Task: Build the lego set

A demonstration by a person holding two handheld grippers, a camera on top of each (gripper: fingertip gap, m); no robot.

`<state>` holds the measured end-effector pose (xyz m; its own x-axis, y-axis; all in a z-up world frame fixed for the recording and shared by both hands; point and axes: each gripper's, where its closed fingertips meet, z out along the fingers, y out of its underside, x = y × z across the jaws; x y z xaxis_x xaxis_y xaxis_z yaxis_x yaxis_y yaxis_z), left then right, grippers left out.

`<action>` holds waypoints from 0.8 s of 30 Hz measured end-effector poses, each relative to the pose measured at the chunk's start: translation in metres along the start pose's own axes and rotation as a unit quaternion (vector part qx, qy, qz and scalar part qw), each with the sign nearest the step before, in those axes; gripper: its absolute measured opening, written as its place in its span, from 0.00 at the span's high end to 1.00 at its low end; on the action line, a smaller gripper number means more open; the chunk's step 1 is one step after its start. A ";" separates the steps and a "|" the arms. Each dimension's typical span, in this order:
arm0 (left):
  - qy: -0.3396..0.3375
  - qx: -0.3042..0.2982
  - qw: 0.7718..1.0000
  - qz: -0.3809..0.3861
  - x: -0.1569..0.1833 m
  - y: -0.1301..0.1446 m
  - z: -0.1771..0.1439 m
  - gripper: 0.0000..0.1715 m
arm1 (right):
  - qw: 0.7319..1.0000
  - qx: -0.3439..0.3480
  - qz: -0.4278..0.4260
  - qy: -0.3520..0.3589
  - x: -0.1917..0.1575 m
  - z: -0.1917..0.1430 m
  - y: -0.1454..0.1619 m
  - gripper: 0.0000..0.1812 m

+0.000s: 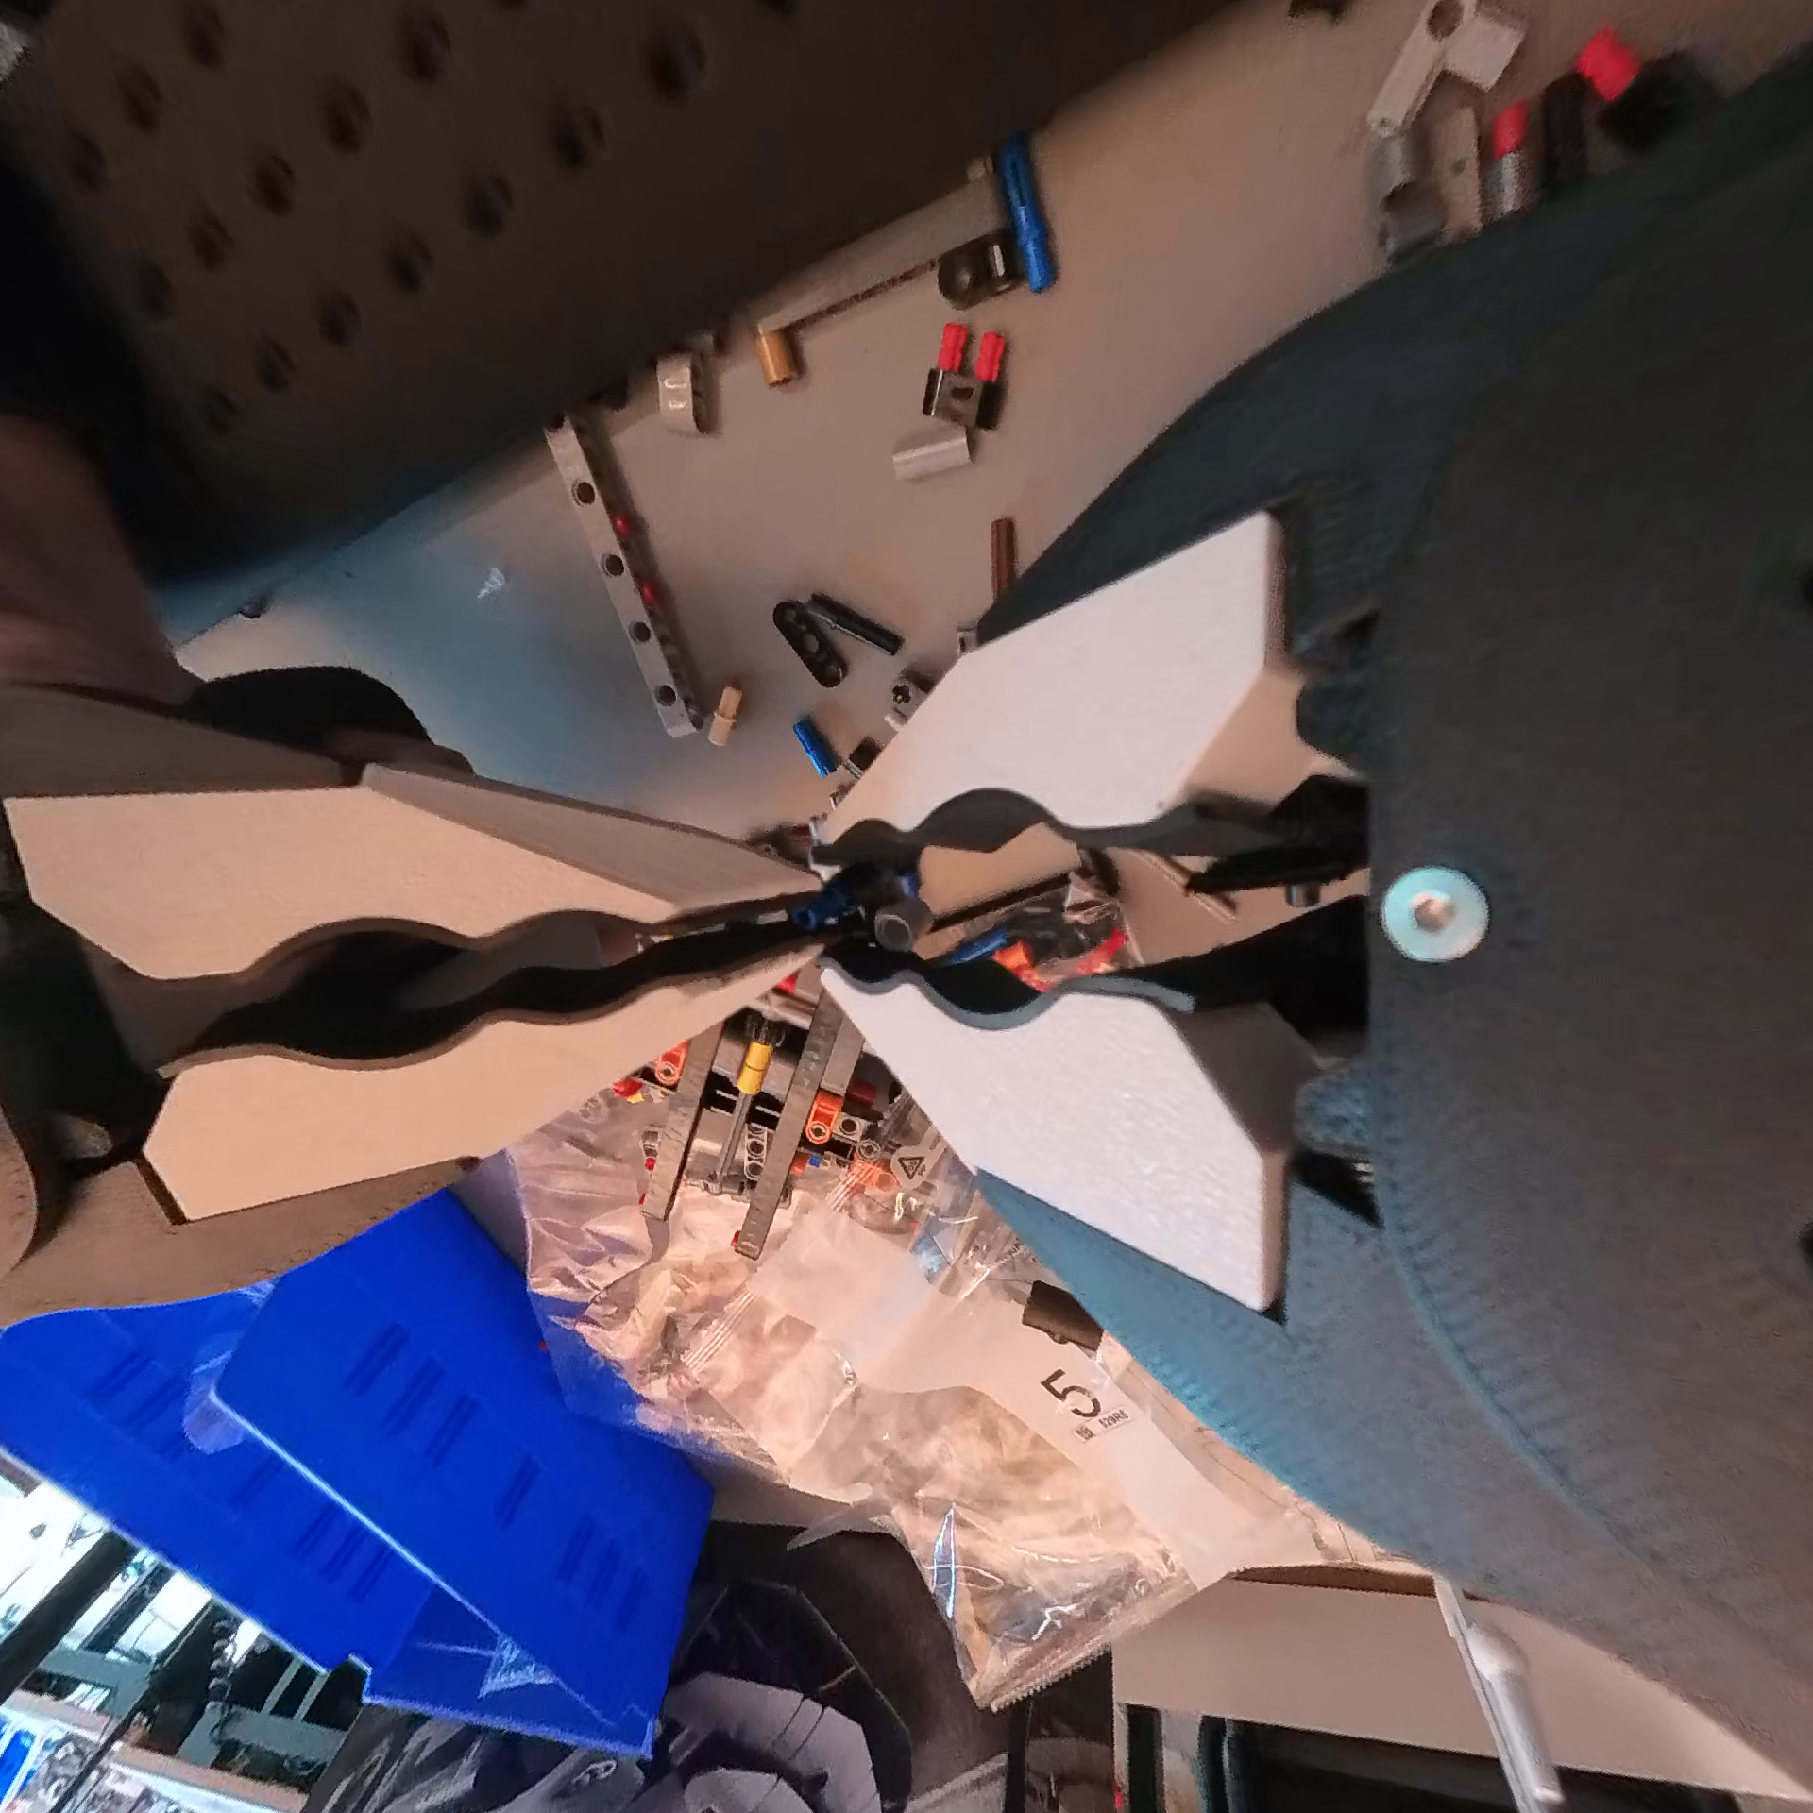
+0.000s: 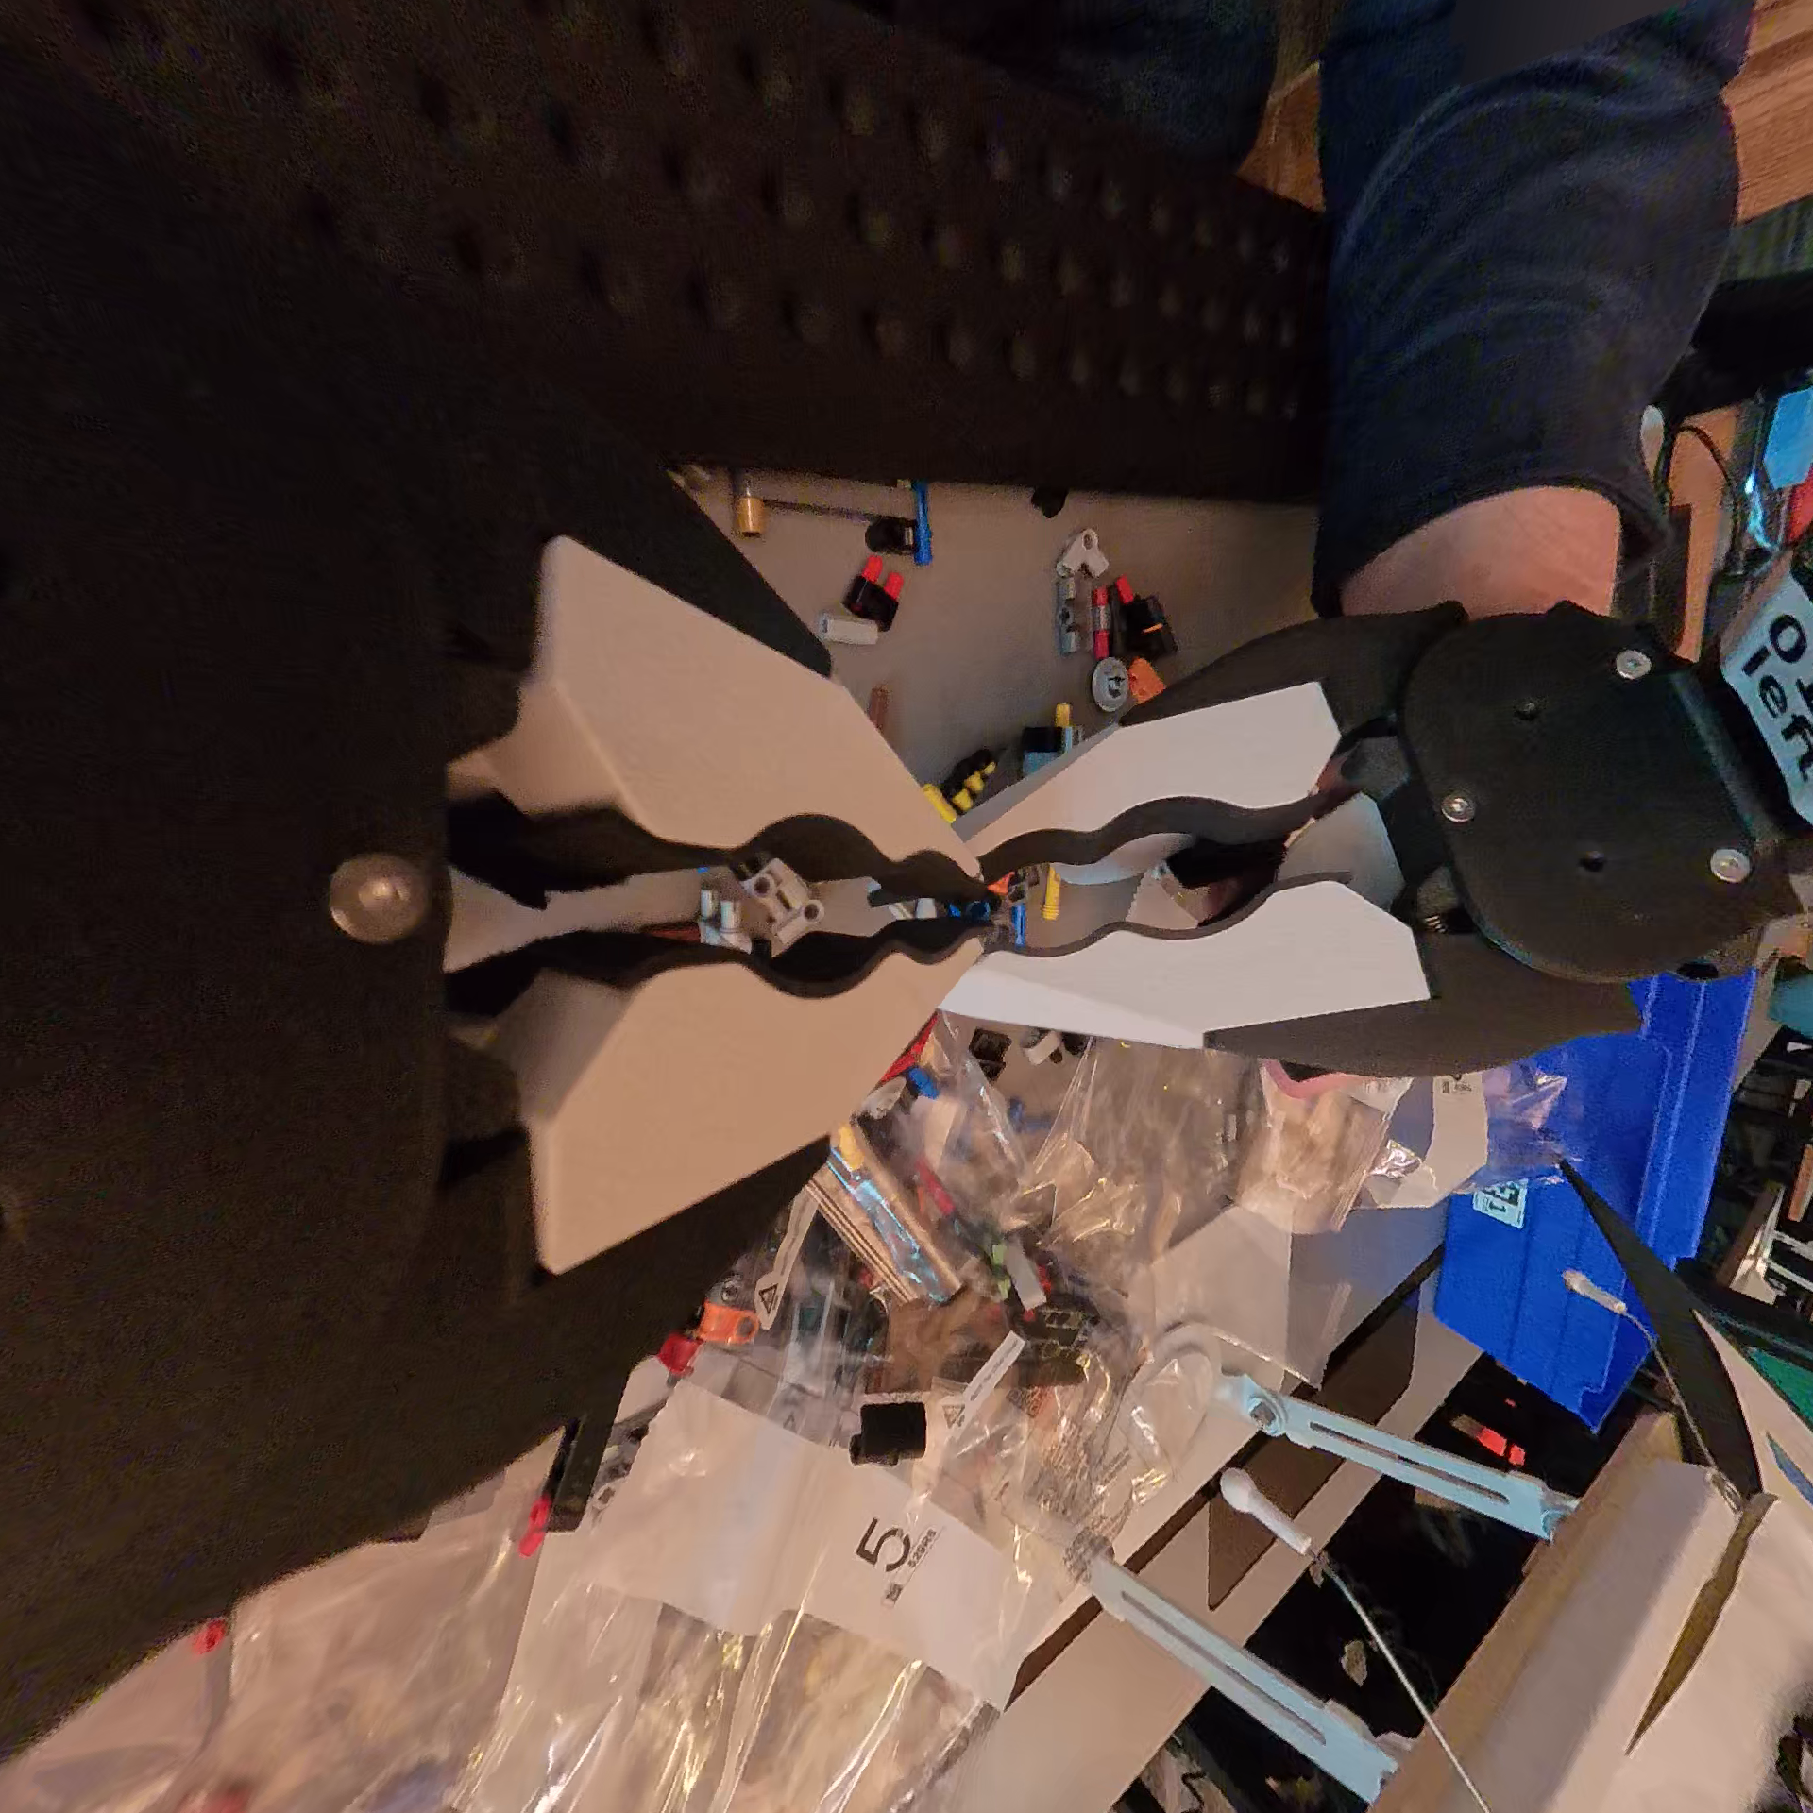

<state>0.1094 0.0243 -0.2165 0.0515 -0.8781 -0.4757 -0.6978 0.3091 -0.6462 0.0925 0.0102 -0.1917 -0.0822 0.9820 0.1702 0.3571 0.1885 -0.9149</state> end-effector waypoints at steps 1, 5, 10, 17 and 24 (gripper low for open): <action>0.005 -0.001 1.000 0.001 0.001 0.001 -0.001 0.91 | 1.000 -0.001 -0.002 -0.002 -0.001 0.001 0.000 1.00; 0.005 -0.114 0.993 0.029 0.002 0.045 -0.004 0.91 | 0.994 0.104 0.025 0.012 0.010 -0.030 -0.033 1.00; -0.018 -0.039 0.999 0.006 -0.009 0.009 -0.011 0.91 | 0.997 0.067 0.032 0.014 0.011 -0.022 -0.017 1.00; -0.036 -0.064 0.997 0.039 -0.005 0.011 0.009 0.91 | 0.999 -0.017 0.038 0.015 0.009 0.000 0.011 1.00; -0.061 -0.063 0.995 0.039 -0.013 0.012 0.016 0.91 | 0.998 -0.028 0.051 0.028 0.014 0.001 0.015 0.97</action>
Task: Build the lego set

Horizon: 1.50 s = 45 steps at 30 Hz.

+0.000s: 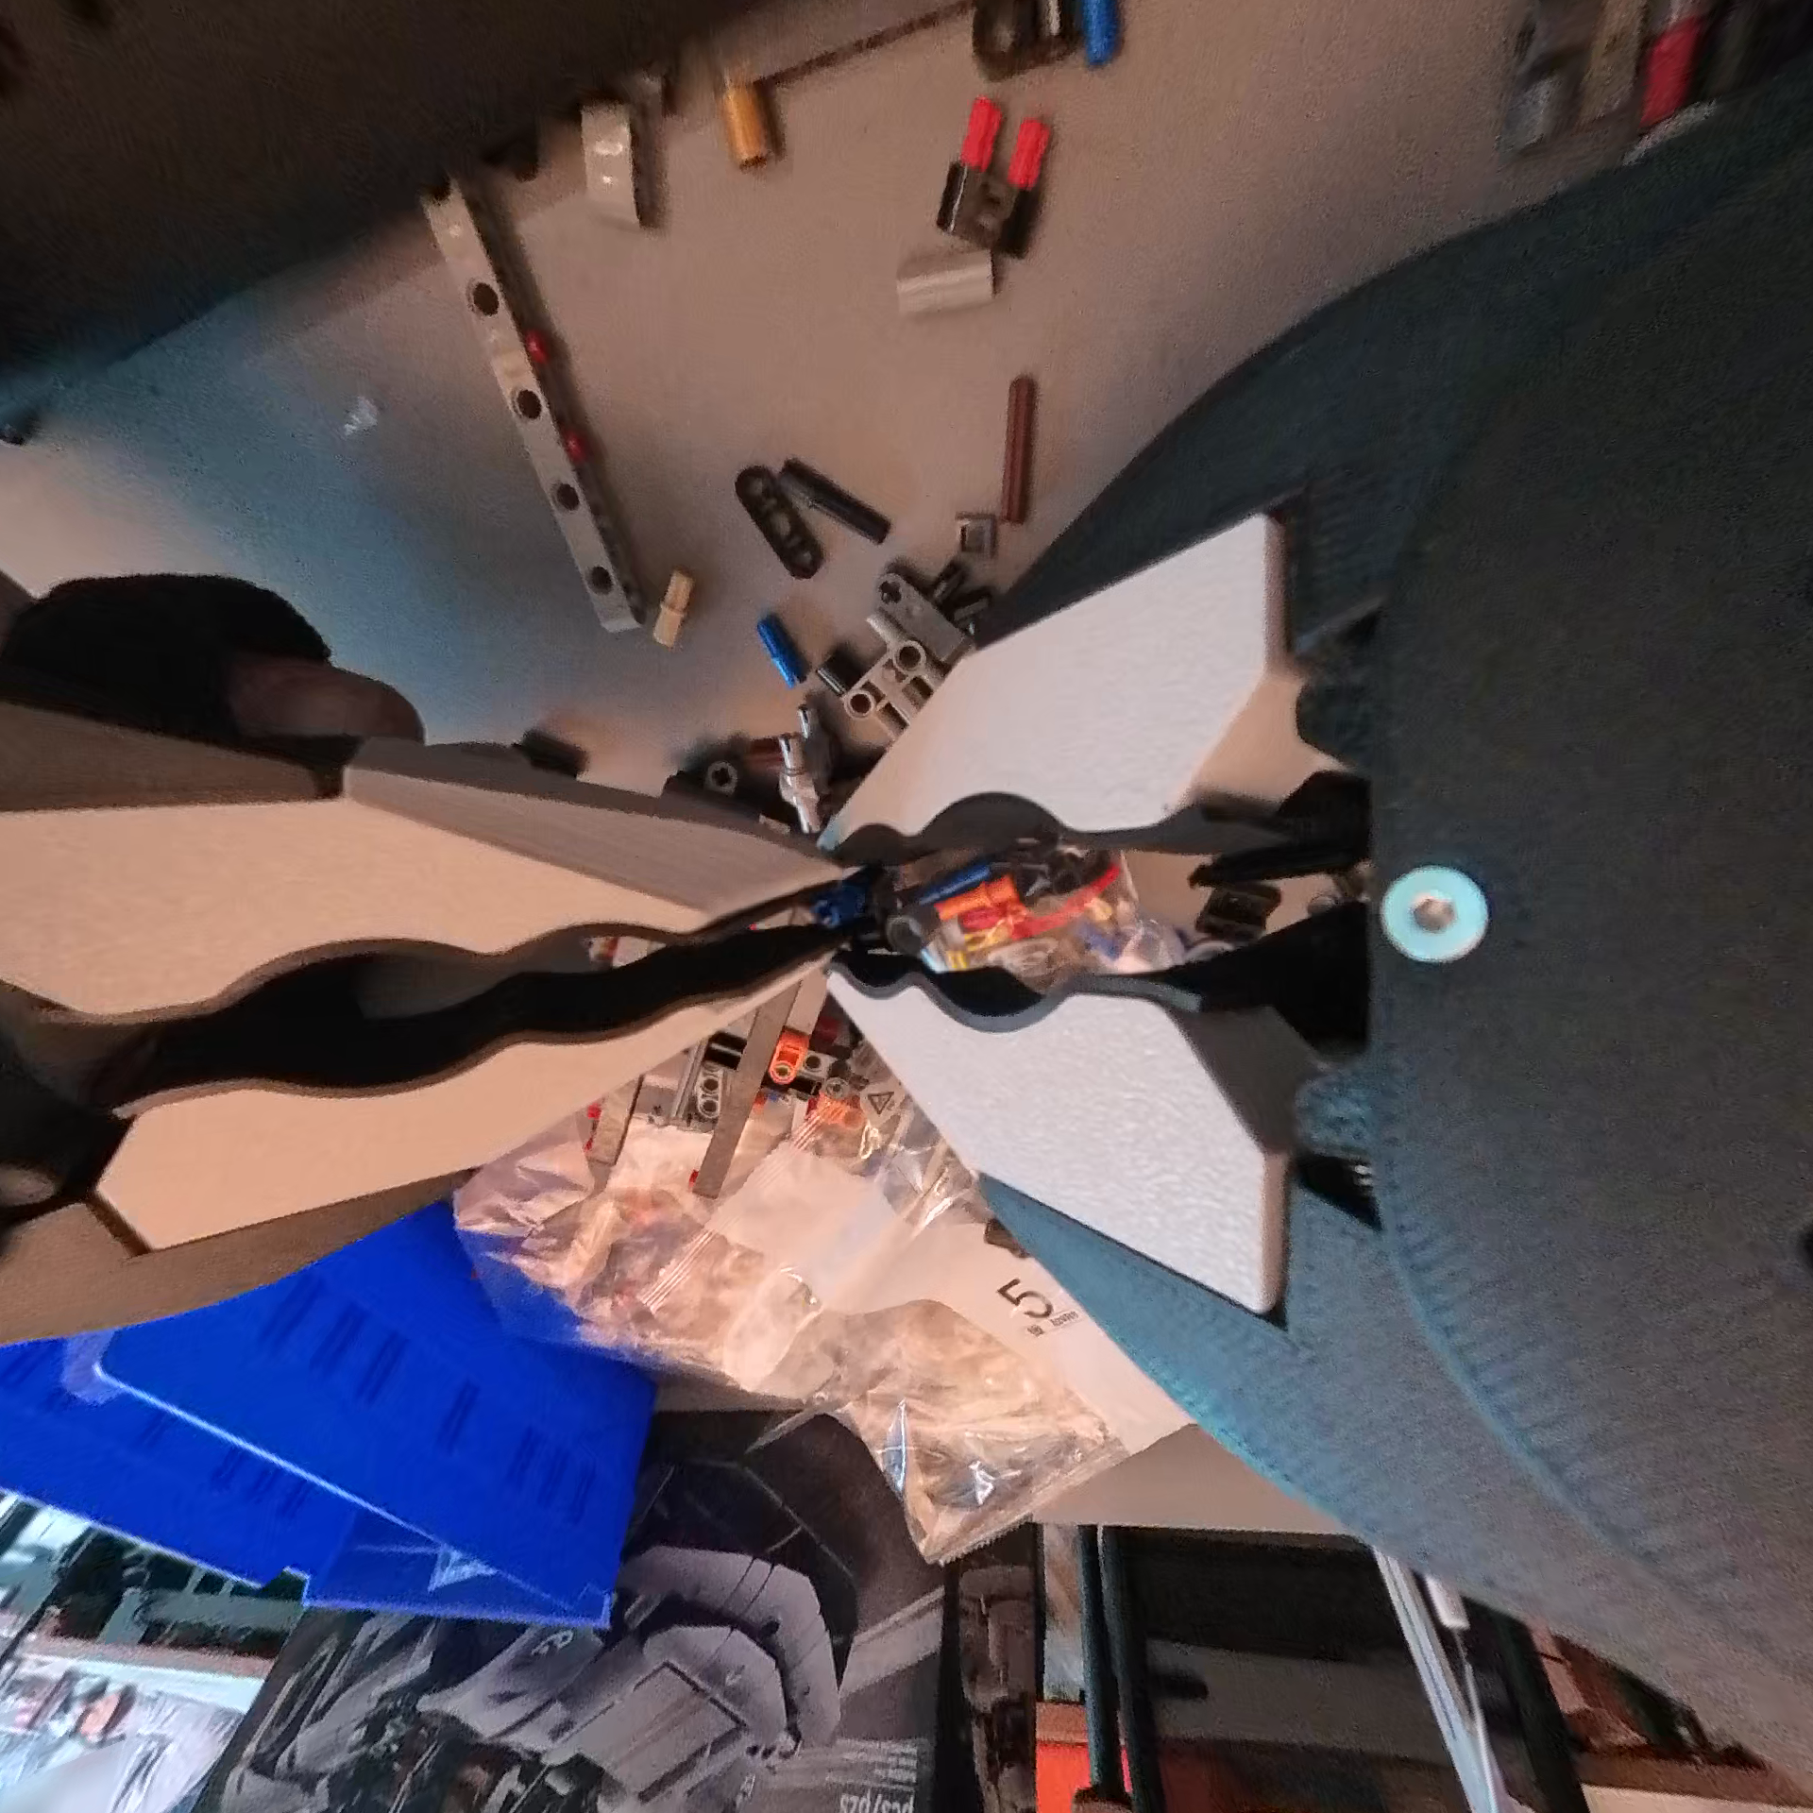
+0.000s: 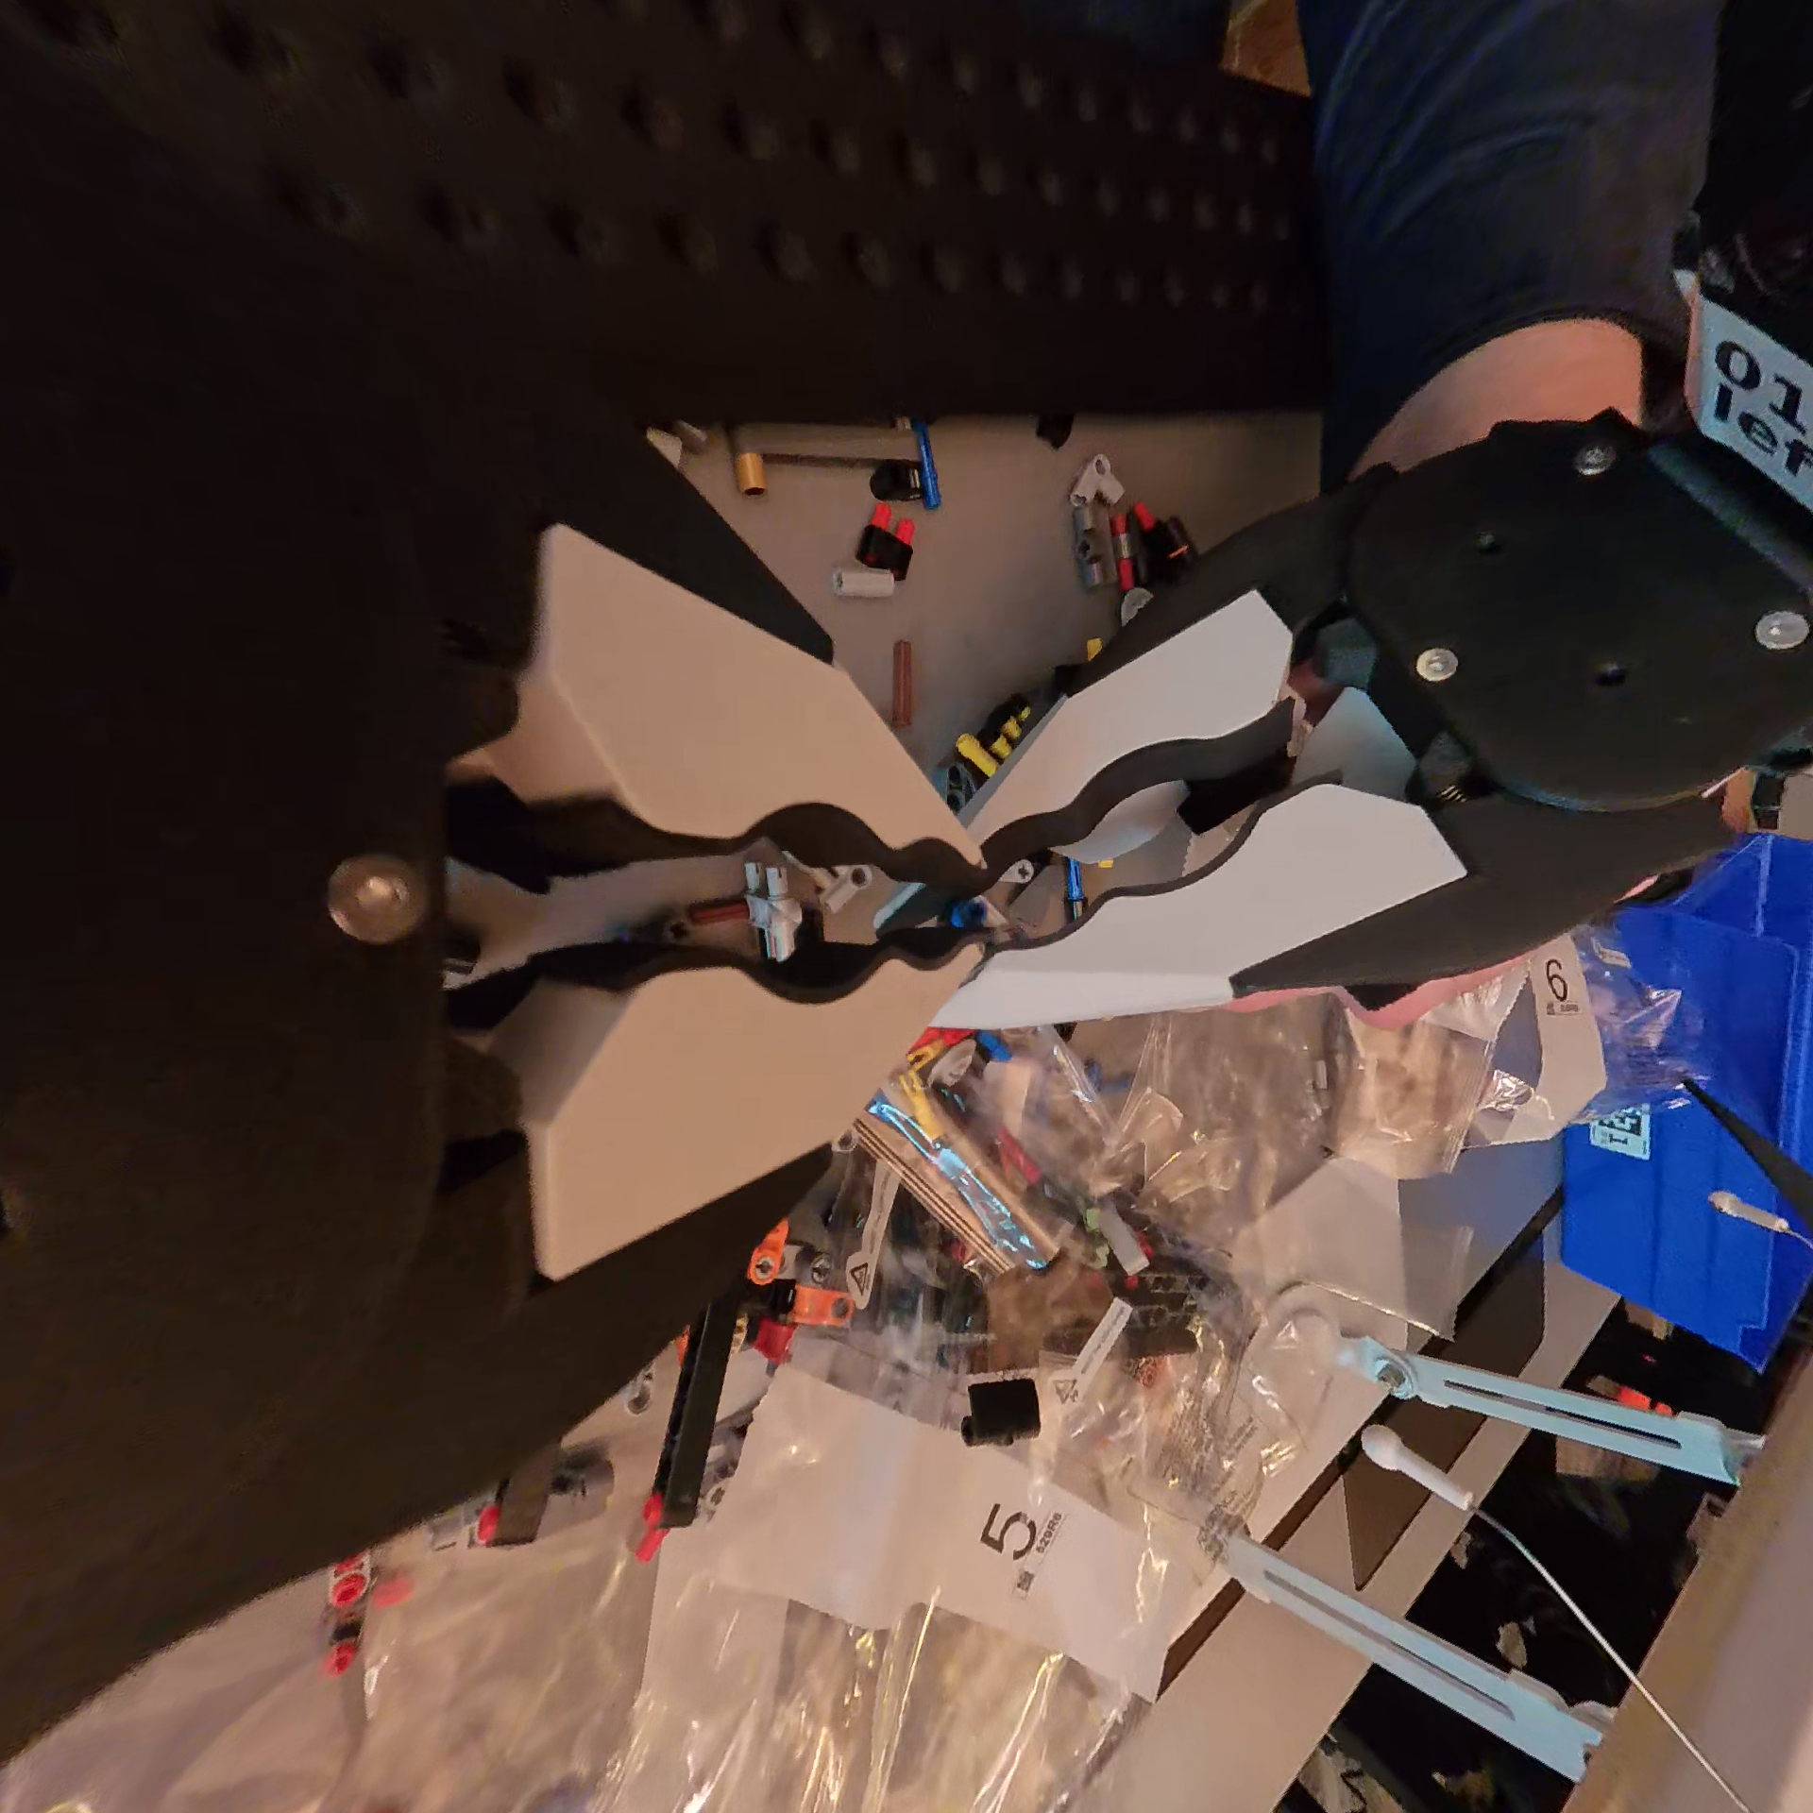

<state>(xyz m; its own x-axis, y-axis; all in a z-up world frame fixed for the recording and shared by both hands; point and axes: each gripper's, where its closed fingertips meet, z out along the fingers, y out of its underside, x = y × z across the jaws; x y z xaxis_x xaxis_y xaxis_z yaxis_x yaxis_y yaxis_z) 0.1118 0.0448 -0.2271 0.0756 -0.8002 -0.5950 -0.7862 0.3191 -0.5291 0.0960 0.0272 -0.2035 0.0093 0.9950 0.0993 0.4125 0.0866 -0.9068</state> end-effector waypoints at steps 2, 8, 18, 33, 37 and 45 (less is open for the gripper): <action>-0.006 -0.005 1.000 0.003 -0.001 0.001 0.000 0.91 | 1.000 -0.002 0.003 0.003 0.001 0.000 0.001 0.97; -0.010 -0.010 1.000 0.006 -0.002 0.003 0.003 0.91 | 0.999 -0.016 -0.022 0.023 0.003 0.002 0.003 0.99; -0.008 -0.007 1.000 -0.003 -0.003 0.005 0.005 0.93 | 0.999 0.008 -0.019 0.030 0.008 -0.006 -0.006 1.00; -0.012 -0.011 1.000 -0.021 -0.009 0.017 0.000 0.93 | 0.998 -0.041 -0.029 0.048 0.014 0.002 0.014 1.00; -0.015 -0.009 0.998 -0.053 -0.019 0.029 -0.012 0.92 | 0.998 -0.029 -0.013 0.053 0.019 -0.004 0.011 1.00; 0.047 -0.040 0.995 -0.081 0.000 0.050 -0.014 0.89 | 0.996 -0.077 -0.006 0.044 0.018 0.002 0.030 0.96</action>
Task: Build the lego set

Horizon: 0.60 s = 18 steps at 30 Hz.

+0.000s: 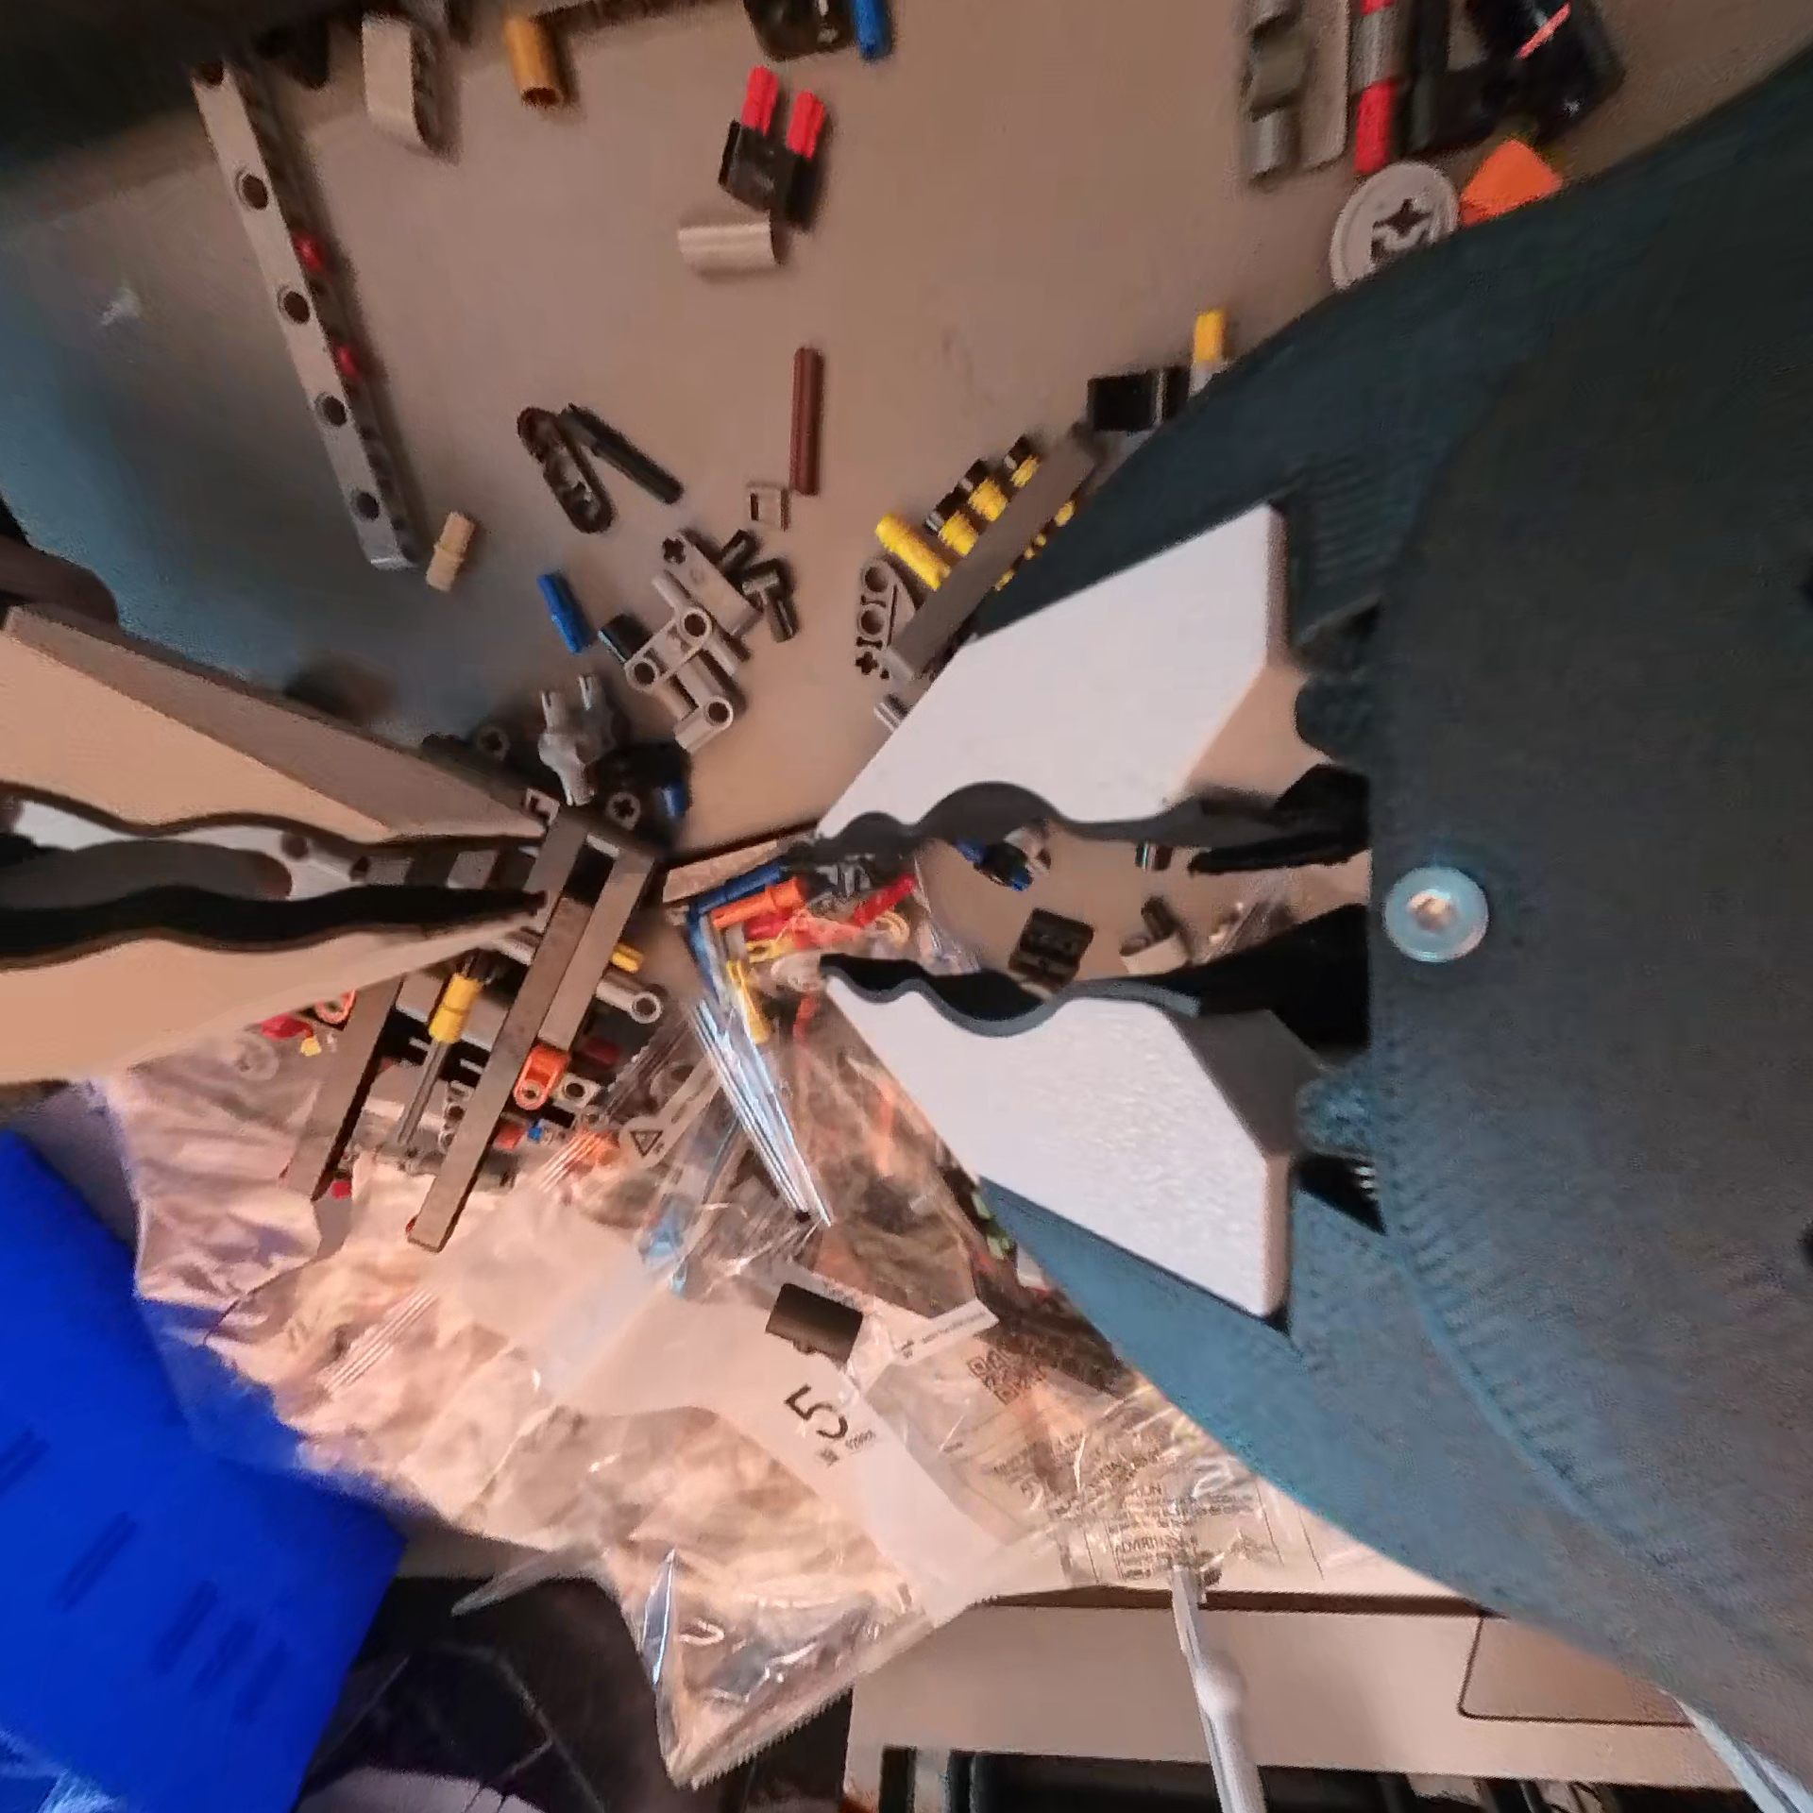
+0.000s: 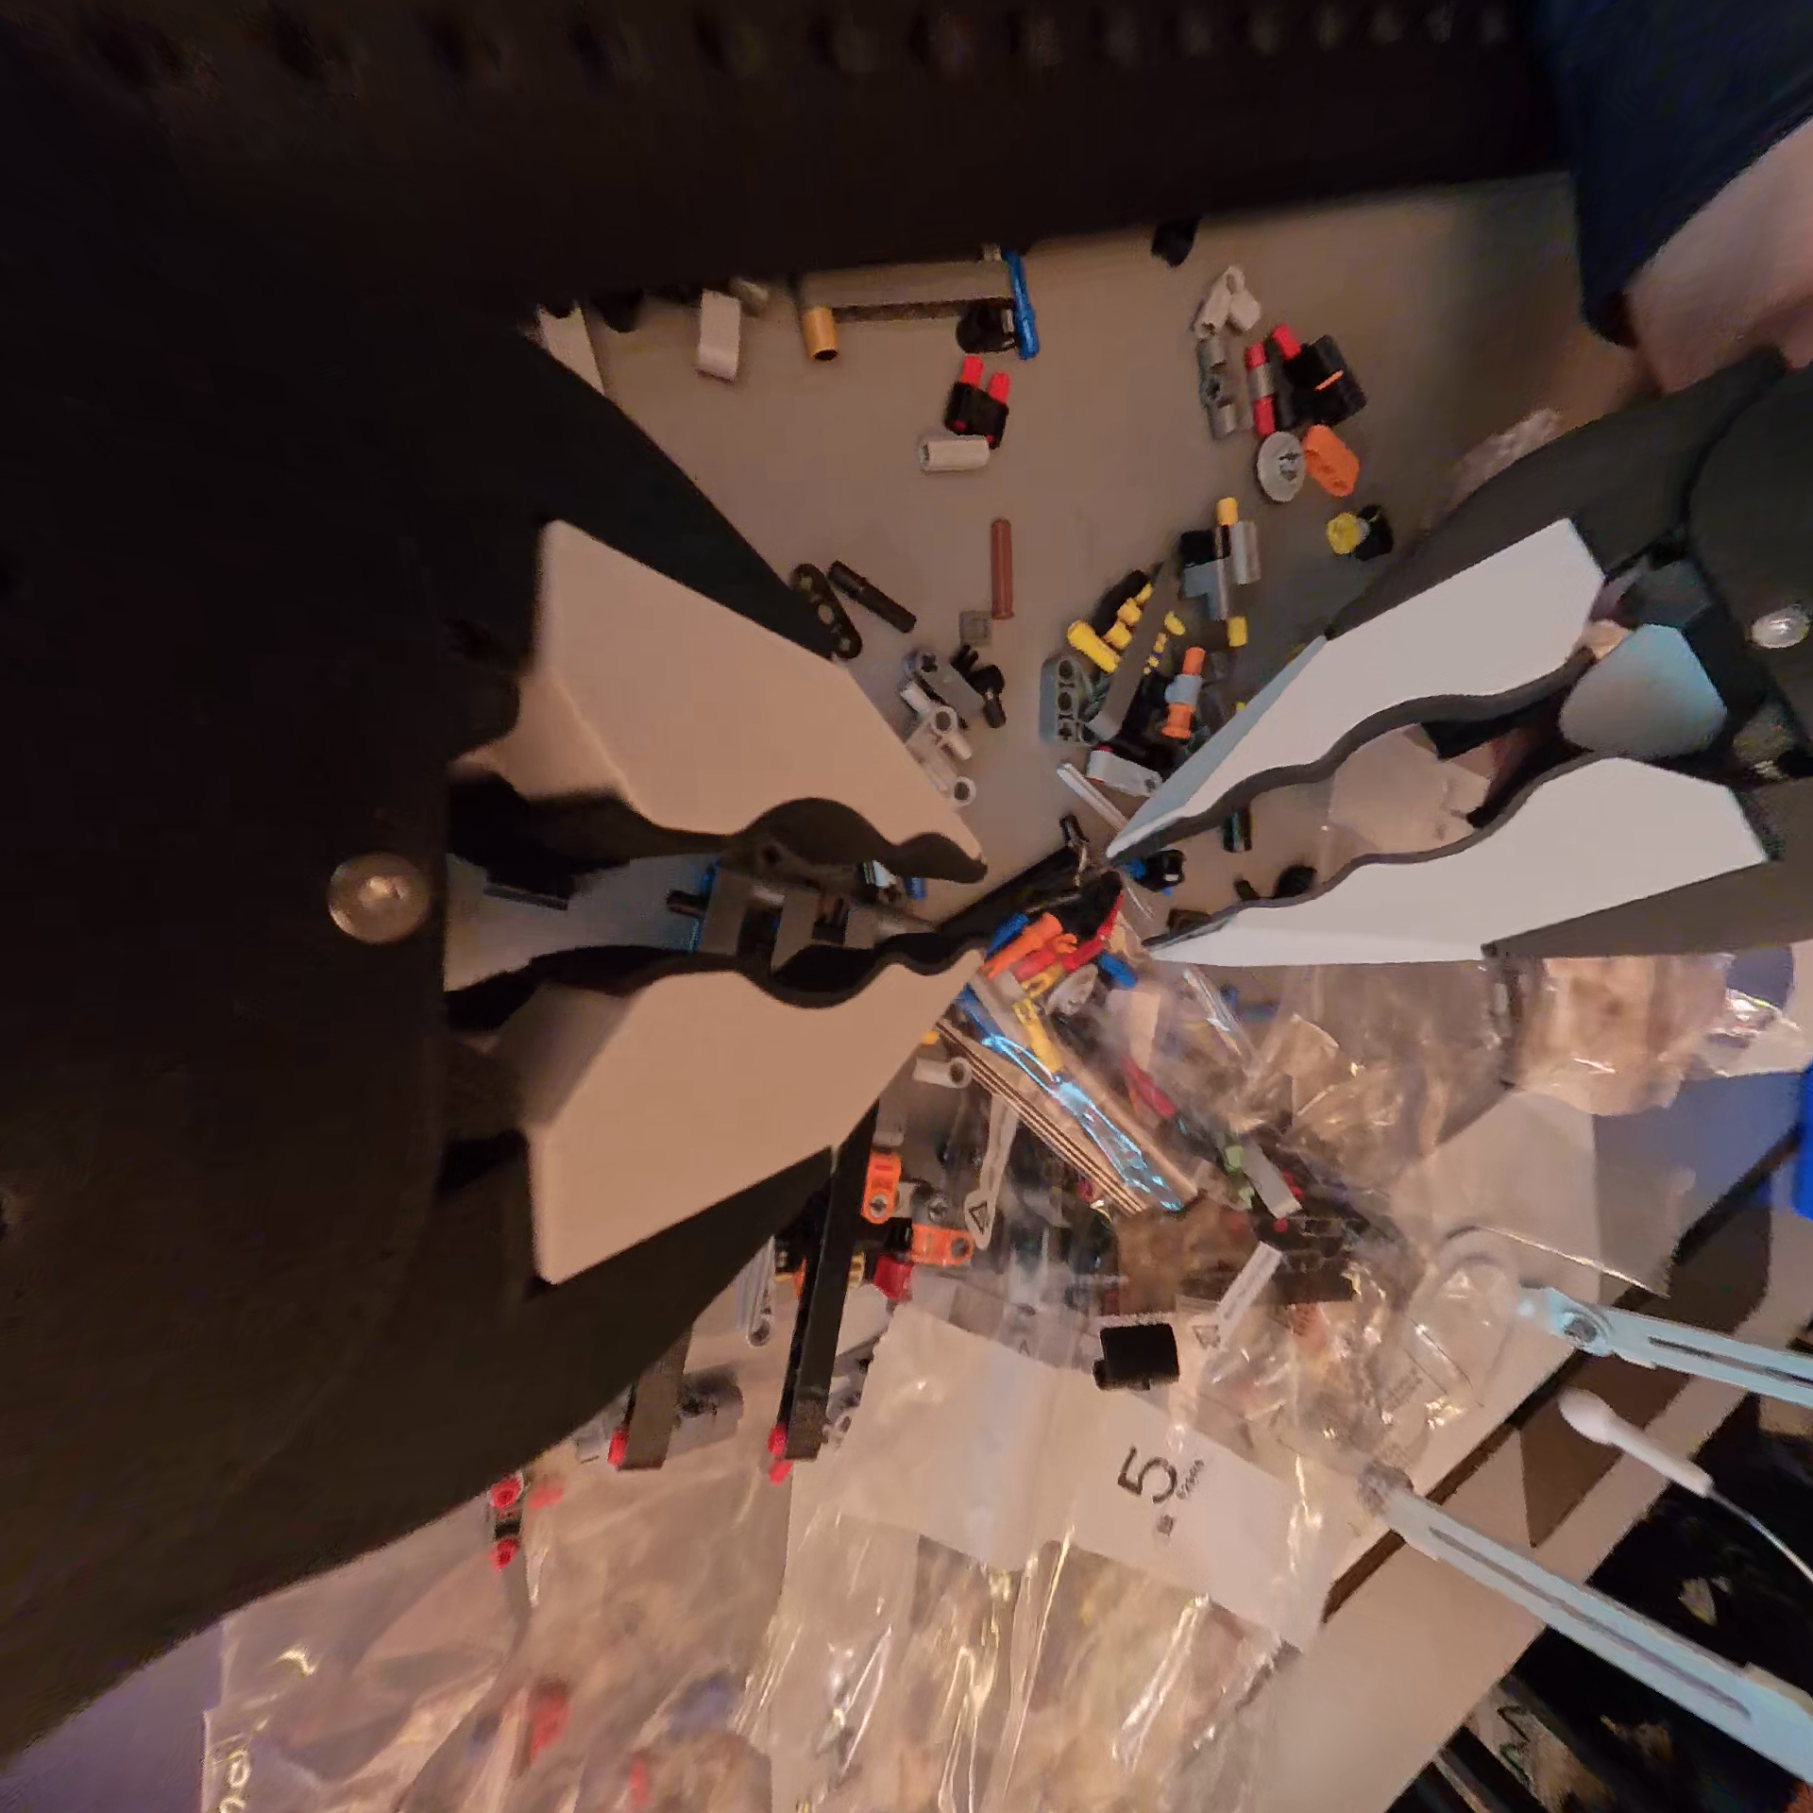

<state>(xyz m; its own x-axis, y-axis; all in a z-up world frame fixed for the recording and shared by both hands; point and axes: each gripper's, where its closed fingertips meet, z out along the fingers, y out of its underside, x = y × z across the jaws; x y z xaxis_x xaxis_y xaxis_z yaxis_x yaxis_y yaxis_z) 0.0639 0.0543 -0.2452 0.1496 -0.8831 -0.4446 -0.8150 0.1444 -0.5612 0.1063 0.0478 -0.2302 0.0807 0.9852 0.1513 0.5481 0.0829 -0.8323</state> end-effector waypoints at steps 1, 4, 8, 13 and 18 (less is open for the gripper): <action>0.002 -0.003 1.000 0.003 0.002 0.000 0.001 0.89 | 1.000 -0.013 -0.006 0.002 0.000 0.002 0.004 0.95; 0.014 -0.004 1.000 0.005 0.007 -0.001 0.003 0.89 | 0.999 -0.027 -0.013 -0.010 -0.005 0.004 0.009 0.95; 0.033 -0.014 0.999 -0.005 0.011 0.005 0.002 0.89 | 0.999 -0.033 -0.021 -0.019 -0.009 0.006 0.010 0.95; 0.053 -0.035 0.998 -0.010 0.018 0.014 0.004 0.90 | 0.998 -0.050 -0.030 -0.016 -0.010 0.008 0.016 0.95; 0.075 -0.049 0.995 -0.033 0.024 0.019 0.006 0.90 | 0.998 -0.045 -0.030 -0.016 -0.010 0.008 0.014 0.96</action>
